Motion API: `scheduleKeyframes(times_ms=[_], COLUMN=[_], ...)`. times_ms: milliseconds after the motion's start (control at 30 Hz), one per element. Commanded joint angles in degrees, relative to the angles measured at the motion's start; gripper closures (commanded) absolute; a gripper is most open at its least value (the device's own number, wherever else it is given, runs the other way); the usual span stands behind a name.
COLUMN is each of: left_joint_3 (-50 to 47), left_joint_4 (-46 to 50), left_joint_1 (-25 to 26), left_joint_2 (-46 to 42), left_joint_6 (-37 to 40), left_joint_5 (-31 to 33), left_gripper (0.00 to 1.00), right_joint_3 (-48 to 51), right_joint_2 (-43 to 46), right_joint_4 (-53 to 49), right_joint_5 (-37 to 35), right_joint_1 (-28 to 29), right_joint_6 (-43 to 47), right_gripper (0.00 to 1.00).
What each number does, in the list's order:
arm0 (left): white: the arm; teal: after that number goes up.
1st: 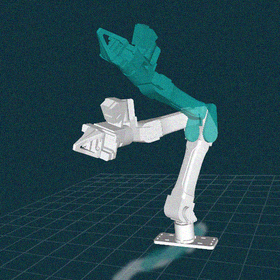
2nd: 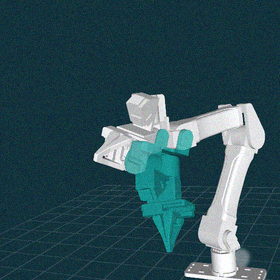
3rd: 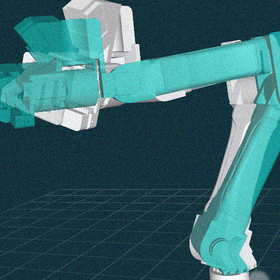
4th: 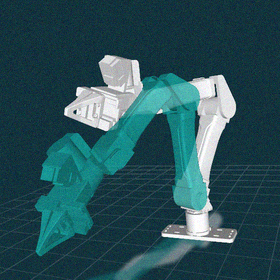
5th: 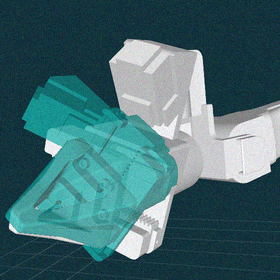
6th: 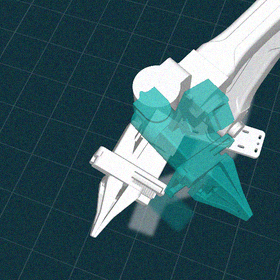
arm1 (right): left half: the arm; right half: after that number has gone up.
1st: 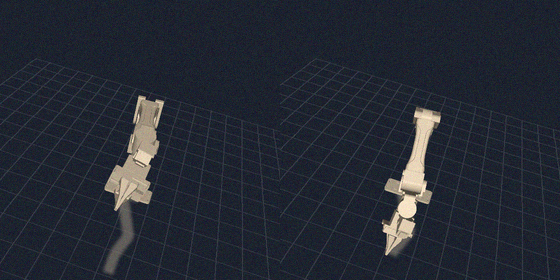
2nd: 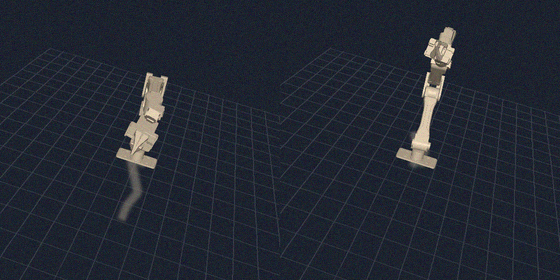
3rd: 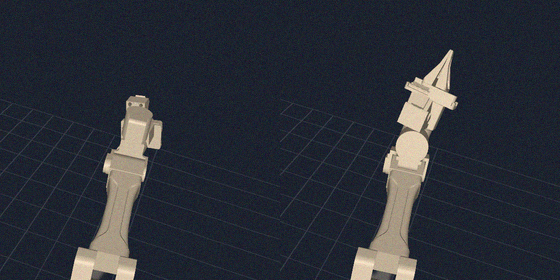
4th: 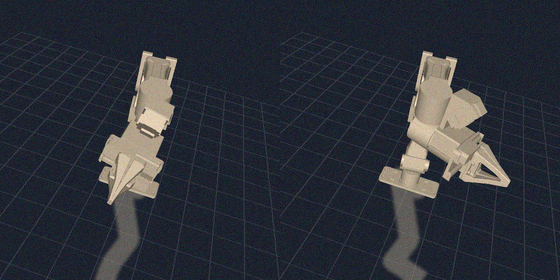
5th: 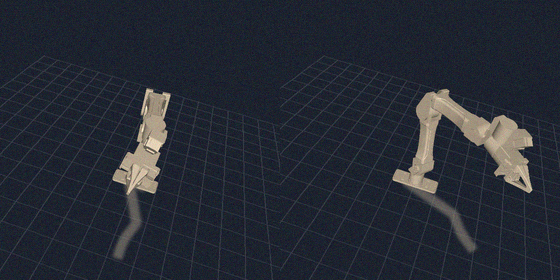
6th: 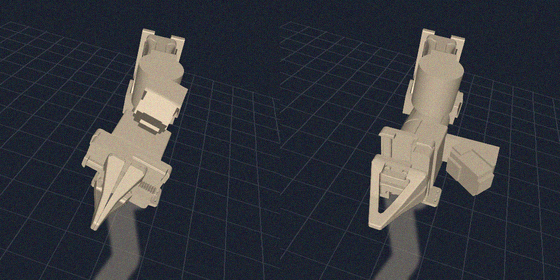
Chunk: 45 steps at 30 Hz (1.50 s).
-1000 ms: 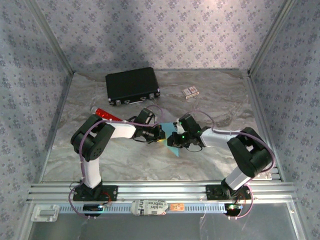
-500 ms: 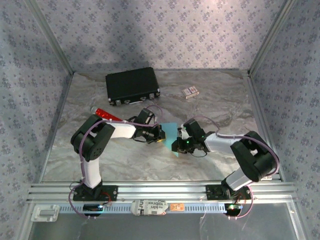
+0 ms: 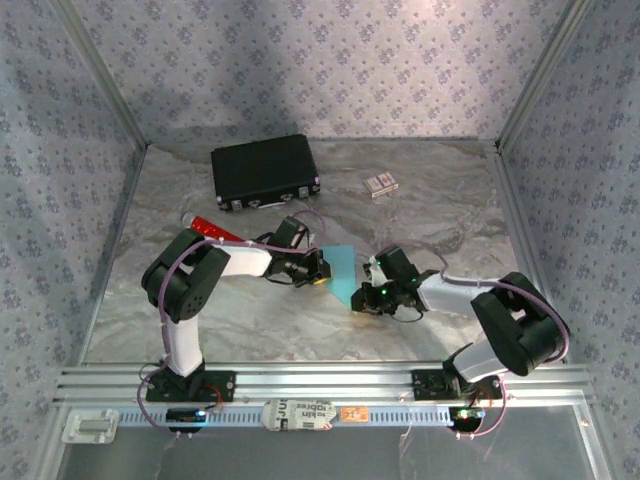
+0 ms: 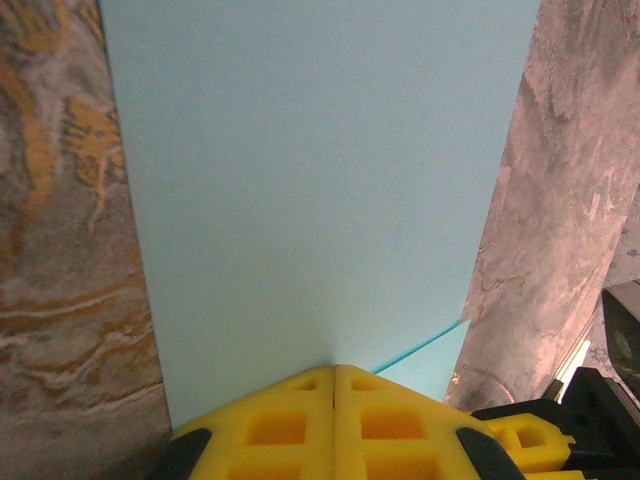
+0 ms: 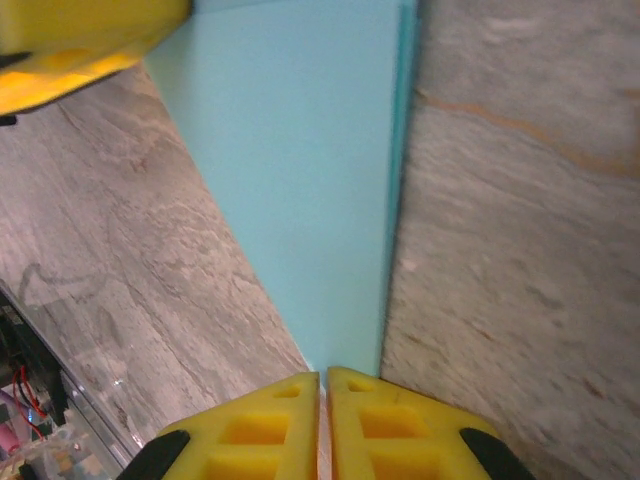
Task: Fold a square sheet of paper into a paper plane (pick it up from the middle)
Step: Third fold the triangle at the center of the table.
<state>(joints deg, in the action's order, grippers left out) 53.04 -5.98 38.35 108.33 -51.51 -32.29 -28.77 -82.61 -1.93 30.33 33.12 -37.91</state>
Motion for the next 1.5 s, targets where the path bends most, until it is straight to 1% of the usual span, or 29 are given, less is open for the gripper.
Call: scheduleKeyframes(times_ms=[0, 67, 167, 200, 333, 467, 633, 900, 1000, 1067, 1133, 1167, 1233, 1367, 1467], left_joint_3=[-2.82, -4.49, -4.91, -4.83, -4.08, -3.64, -2.47, -1.19, -1.68, -2.01, -2.27, -2.70, -3.43, -5.15, -5.40], left_joint_4=[3.69, 0.76, -0.52, -0.61, 0.00, 0.09, 1.12, 0.42, 0.99, 2.50, 4.14, 4.26, 4.22, 1.60, 0.31], left_joint_1=[-0.52, -0.39, -0.42, -0.45, -0.46, -0.39, -0.44, -0.55, -0.42, -0.41, -0.56, -0.72, -1.36, -3.26, -4.21], left_joint_2=[0.71, -0.17, -1.08, -1.35, -1.62, -1.37, -2.61, -6.73, -9.02, -10.68, -11.70, -12.12, -12.40, -11.79, -10.65], left_joint_6=[-0.20, -2.00, -3.03, -3.07, -2.73, -2.55, -1.77, -1.14, -0.80, -0.15, 0.34, 0.31, -0.28, -2.20, -2.88], left_joint_5=[4.23, 4.93, 4.87, 4.87, 4.79, 4.27, 3.55, 4.56, 5.27, 6.55, 8.15, 8.52, 8.57, 5.95, 3.47], left_gripper=[1.00, 1.00, 1.00, 1.00, 1.00, 0.99, 0.97, 0.89, 0.80, 0.76, 0.72, 0.69, 0.65, 0.60, 0.59], right_joint_3=[-3.00, -4.29, -4.70, -4.63, -5.29, -6.37, -3.24, -1.64, -2.09, -3.04, -3.88, -4.27, -5.11, -6.46, -7.47], right_joint_2=[3.49, 4.75, 4.90, 4.40, 0.16, -3.61, -5.80, -5.37, -5.00, -4.50, -3.81, -2.99, -1.07, 1.73, 1.63], right_joint_4=[-8.40, -8.96, -5.81, -3.76, 3.03, 1.88, 1.14, -0.66, -0.60, -1.08, -1.25, -1.15, -1.35, -3.45, -5.36], right_joint_5=[-1.95, -3.13, -3.72, -3.24, 0.50, -0.54, -1.83, -3.32, -2.85, -2.42, -1.27, -0.91, -0.94, -4.04, -6.05], right_joint_1=[-0.85, -1.24, -1.67, -1.61, -0.47, 0.42, -0.21, -1.09, -1.34, -1.35, -1.46, -1.56, -1.72, -2.96, -4.26], right_joint_6=[3.55, 3.60, 2.37, 0.47, -2.56, -1.64, -0.94, -0.20, 0.98, 1.43, 1.43, 3.40, 3.71, 4.41, 5.20], right_gripper=[0.88, 0.88, 0.87, 0.87, 0.87, 0.88, 0.90, 0.92, 0.92, 0.91, 0.89, 0.88, 0.86, 0.80, 0.76])
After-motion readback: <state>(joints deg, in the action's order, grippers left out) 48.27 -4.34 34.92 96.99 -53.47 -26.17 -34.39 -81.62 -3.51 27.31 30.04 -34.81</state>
